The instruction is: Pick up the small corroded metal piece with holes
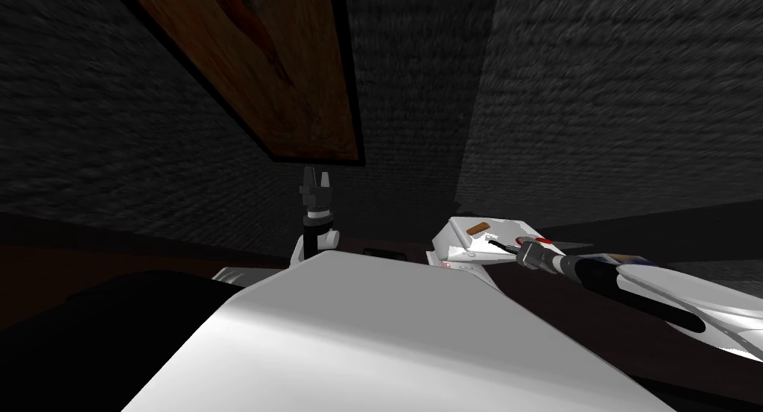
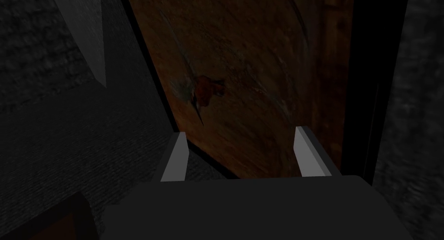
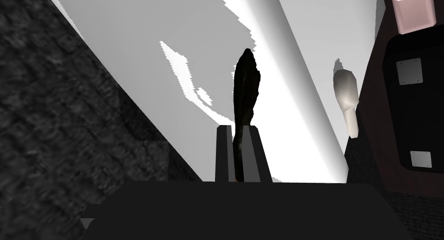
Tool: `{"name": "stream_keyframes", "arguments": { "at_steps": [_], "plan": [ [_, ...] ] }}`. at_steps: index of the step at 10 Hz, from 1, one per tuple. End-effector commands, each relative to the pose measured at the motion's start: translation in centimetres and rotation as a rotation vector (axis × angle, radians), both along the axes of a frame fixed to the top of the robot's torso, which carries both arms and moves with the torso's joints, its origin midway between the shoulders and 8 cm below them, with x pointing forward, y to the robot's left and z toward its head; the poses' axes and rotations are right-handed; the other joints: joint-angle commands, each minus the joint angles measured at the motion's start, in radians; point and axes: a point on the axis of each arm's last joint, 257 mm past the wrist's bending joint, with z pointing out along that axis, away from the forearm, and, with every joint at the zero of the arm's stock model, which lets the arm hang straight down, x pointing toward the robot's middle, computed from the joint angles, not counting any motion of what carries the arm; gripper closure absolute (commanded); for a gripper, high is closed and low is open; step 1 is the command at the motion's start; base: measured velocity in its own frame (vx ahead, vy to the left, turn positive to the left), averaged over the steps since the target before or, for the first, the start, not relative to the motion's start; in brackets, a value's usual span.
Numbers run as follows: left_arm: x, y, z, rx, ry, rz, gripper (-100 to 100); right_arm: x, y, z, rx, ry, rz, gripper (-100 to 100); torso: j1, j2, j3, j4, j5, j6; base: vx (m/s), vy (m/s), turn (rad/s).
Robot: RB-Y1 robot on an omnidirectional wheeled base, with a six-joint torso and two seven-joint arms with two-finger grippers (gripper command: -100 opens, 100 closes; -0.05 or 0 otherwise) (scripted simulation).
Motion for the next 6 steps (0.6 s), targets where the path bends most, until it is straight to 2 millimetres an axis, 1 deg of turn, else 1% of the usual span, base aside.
{"name": "stream_keyframes", "arguments": {
  "at_steps": [1, 4, 5, 6],
  "plan": [
    [0.0, 0.0, 0.0, 0.0, 0.0, 0.0, 0, 0.29, 0.17, 0.31, 0.001, -0.001, -0.013, 100, 0.0, 0.0, 0.0, 0.0, 0.0, 0.0, -0.08, -0.004, 0.047],
    [0.0, 0.0, 0.0, 0.0, 0.0, 0.0, 0, 0.82, 0.48, 0.89, 0.002, -0.001, -0.032, 100, 0.0, -0.001, 0.0, 0.0, 0.0, 0.0, -0.079, -0.019, 0.063],
    [0.0, 0.0, 0.0, 0.0, 0.0, 0.0, 0, 0.67, 0.47, 0.73, 0.001, 0.0, -0.026, 100, 0.0, -0.001, 0.0, 0.0, 0.0, 0.0, -0.035, -0.009, 0.02],
    [0.0, 0.0, 0.0, 0.0, 0.0, 0.0, 0, 0.72, 0.47, 0.76, 0.002, -0.001, -0.029, 0, 0.001, -0.003, -0.001, 0.0, 0.0, 0.0, -0.006, -0.001, -0.005]
  ]
}}
